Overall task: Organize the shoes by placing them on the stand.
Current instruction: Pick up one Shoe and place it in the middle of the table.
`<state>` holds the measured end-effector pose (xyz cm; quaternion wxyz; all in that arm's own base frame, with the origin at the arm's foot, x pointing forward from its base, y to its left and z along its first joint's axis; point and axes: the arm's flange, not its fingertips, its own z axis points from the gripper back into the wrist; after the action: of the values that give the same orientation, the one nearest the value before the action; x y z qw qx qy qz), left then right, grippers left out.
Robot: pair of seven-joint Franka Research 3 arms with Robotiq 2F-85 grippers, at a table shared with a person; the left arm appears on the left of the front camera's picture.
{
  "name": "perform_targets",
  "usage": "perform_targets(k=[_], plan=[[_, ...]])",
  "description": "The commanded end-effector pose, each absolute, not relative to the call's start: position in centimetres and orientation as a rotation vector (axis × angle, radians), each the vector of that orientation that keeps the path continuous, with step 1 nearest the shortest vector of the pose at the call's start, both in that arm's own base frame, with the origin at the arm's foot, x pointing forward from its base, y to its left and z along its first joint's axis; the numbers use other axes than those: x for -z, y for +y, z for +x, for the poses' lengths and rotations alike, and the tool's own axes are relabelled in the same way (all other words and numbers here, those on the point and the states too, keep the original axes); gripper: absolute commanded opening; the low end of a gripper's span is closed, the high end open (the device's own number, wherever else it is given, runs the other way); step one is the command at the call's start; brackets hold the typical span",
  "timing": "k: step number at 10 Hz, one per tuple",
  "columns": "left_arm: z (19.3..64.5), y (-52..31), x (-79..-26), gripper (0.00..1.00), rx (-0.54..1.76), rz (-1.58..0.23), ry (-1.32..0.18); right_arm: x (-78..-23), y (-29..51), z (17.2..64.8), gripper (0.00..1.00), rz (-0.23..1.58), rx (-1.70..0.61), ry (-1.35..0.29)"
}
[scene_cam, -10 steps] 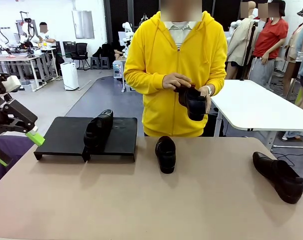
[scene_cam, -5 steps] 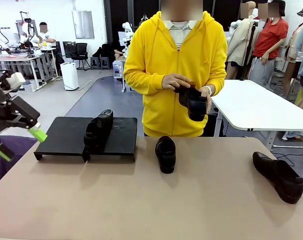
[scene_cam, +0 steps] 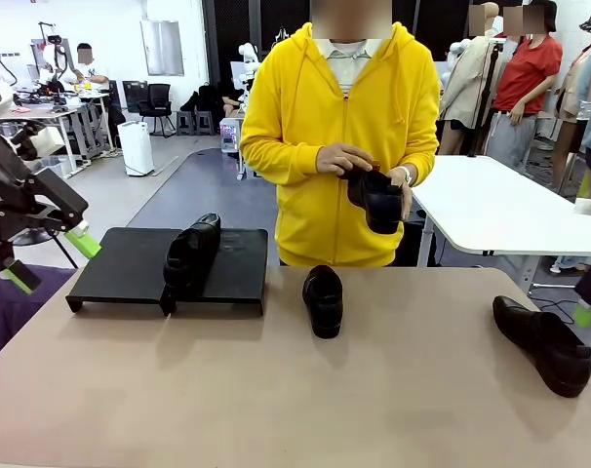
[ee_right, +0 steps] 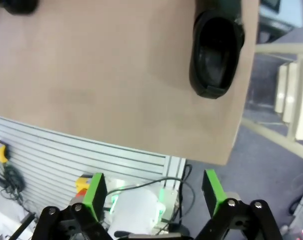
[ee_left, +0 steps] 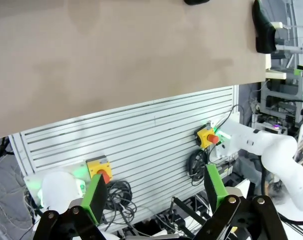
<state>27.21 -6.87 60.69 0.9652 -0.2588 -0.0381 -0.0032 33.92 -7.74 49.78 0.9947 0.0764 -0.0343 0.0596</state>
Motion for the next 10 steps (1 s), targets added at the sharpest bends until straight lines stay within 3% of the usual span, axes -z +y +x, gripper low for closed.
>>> perform_targets(k=[1, 3, 7, 10], plan=[[26.9, -6.5, -60.7, 1.00, 0.019, -0.524, -0.074, -52.0, -5.8, 33.1, 1.00, 0.144, -0.136, -0.036], [26.9, -6.5, -60.7, 1.00, 0.019, -0.524, -0.074, -50.3, -7.2, 33.6, 1.00, 0.154, -0.129, -0.060], [26.9, -6.5, -60.7, 1.00, 0.019, -0.524, -0.074, -44.7, -8.9, 40.4, 1.00, 0.181, -0.218, -0.059], [26.9, -6.5, -60.7, 1.00, 0.019, -0.524, -0.074, -42.2, -9.1, 42.4, 1.00, 0.173, -0.234, -0.072]])
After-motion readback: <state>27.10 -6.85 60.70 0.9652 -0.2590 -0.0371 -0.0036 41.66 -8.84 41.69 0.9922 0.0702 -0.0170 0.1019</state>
